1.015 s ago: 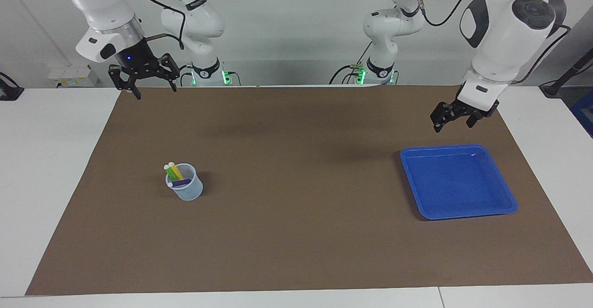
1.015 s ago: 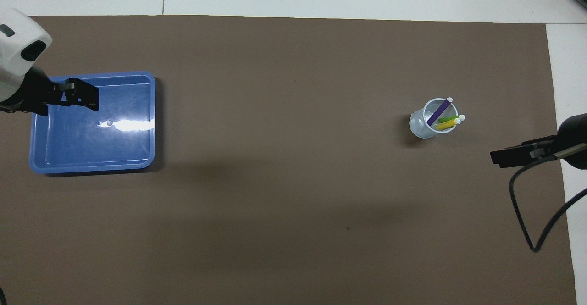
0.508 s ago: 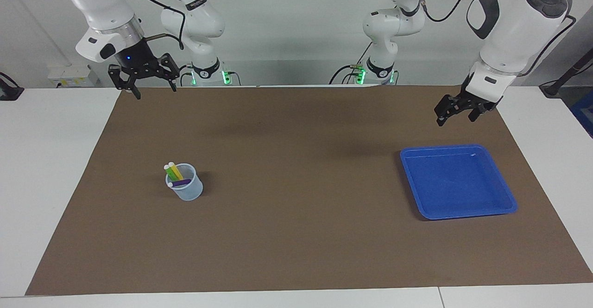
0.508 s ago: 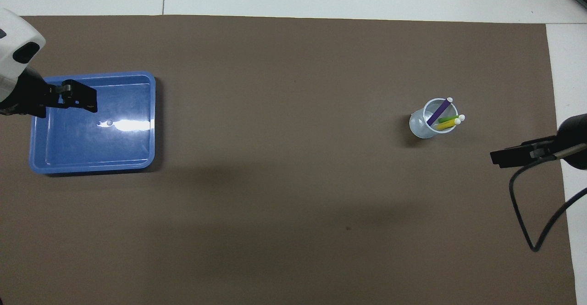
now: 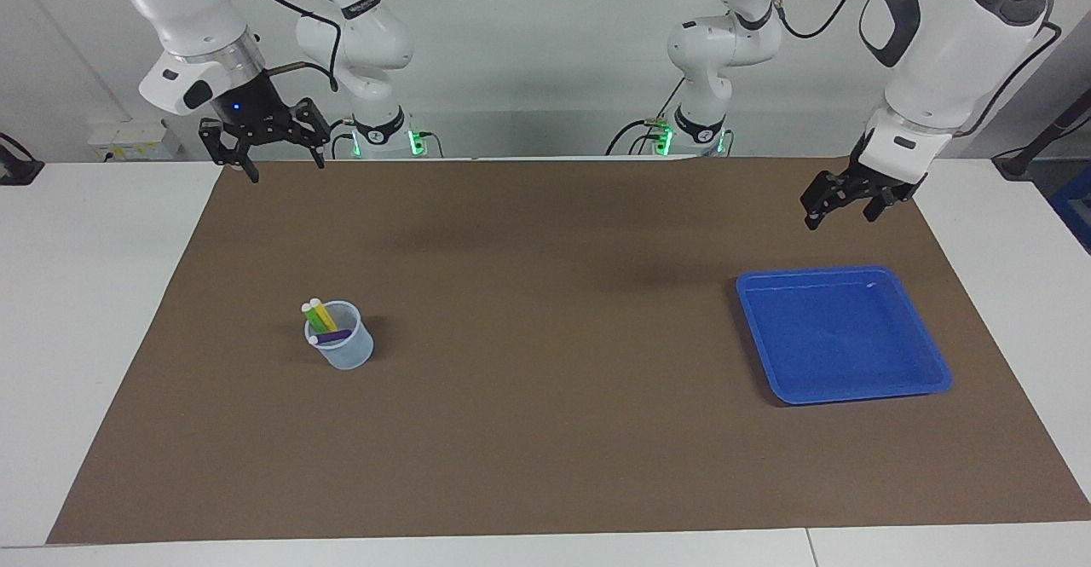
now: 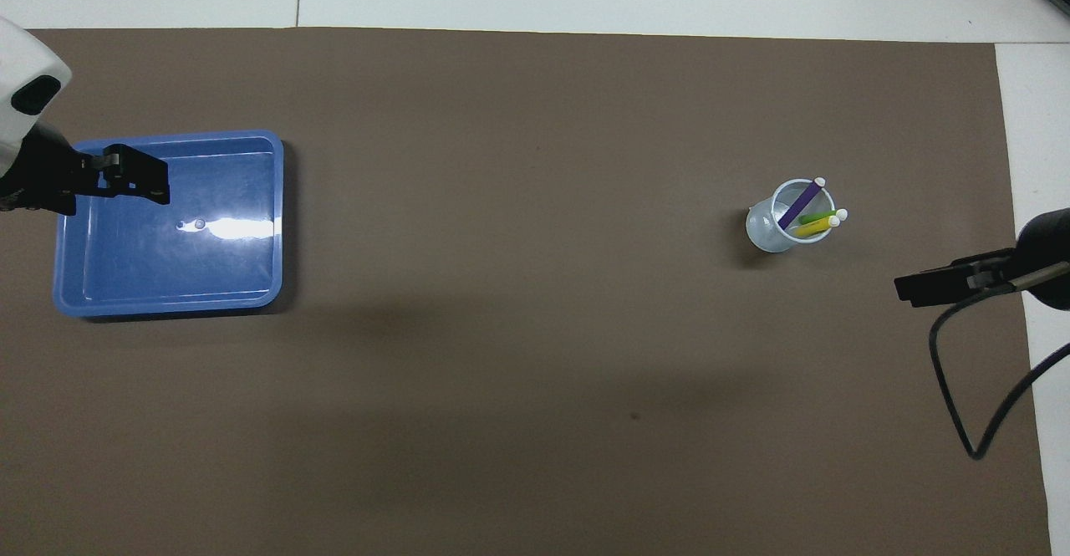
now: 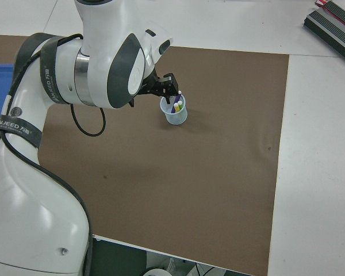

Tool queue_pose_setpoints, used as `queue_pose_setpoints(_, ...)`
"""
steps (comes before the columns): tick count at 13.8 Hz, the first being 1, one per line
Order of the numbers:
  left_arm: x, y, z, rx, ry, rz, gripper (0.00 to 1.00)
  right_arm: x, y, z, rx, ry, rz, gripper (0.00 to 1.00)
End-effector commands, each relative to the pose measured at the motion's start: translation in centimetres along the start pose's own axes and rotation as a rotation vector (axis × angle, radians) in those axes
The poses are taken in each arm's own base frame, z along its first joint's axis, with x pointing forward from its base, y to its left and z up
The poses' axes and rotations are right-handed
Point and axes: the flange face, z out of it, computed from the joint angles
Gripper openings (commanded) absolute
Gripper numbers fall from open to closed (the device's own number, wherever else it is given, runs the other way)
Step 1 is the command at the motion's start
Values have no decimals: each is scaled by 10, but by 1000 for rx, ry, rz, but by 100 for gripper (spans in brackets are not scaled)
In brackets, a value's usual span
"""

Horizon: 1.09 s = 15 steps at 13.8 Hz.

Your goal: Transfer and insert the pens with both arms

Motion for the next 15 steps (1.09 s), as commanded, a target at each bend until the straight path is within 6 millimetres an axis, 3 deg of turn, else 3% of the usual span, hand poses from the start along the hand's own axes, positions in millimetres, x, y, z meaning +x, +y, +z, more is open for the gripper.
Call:
queue_pose_setpoints(1, -9, -1, -3, -9, 4, -7, 100, -6, -1, 0, -17, -22, 17, 100)
queue_pose_setpoints(9, -9, -2, -3, -9, 4, -9, 100, -3, -13, 1, -15, -12, -6, 100)
queue_pose_setpoints(11, -9, -2, -3, -9, 4, -9, 100, -3, -30, 4, -11, -29, -42, 100)
queue_pose_setpoints(12, -9, -2, -3, -9, 4, -9, 100, -5, -19, 5, 3, -35, -29, 100)
queue_pose_setpoints(15, -9, -2, -4, -9, 6, -9, 100, -3, -11, 7, 17, -44, -26, 100)
